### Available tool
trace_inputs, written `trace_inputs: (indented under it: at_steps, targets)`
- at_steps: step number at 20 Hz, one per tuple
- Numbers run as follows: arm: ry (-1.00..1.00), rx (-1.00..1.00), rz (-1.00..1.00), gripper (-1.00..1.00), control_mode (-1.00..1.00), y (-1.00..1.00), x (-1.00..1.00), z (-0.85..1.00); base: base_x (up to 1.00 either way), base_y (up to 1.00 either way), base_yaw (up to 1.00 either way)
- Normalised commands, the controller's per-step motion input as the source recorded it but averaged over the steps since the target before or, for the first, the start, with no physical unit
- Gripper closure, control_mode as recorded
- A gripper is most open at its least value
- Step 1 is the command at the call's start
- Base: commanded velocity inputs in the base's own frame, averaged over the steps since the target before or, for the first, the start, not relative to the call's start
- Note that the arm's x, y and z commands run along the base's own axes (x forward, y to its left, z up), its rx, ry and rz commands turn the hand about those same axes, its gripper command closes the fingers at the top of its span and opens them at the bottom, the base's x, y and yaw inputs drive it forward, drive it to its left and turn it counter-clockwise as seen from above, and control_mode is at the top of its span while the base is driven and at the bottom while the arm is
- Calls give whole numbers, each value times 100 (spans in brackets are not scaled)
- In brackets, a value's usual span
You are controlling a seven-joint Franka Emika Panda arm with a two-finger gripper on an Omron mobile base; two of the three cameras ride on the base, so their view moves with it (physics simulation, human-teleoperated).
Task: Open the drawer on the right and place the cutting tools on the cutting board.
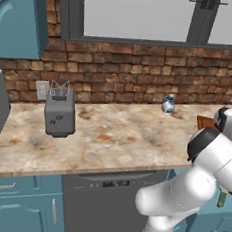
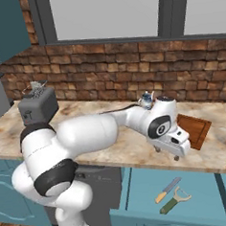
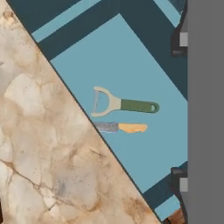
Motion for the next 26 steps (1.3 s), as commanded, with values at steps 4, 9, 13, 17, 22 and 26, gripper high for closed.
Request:
trace_inputs:
  at_steps: [4,9,13,17,22,26]
  targets:
    - [10,5,0,-100,-100,-24,-11,-52,0,0,0]
    - [10,0,0,-100,-100,-4,-16,-38,0,0,0]
    - [0,0,9,-100,-100,14,-25,-11,0,0,0]
    - [0,0,12,-100,-100,24,-30,-4,0,0,0]
    - [0,0,13,-100,-100,21,-23,-24,0,0,0]
    - [5,0,11,-100,-100,15,-8,-50,0,0,0]
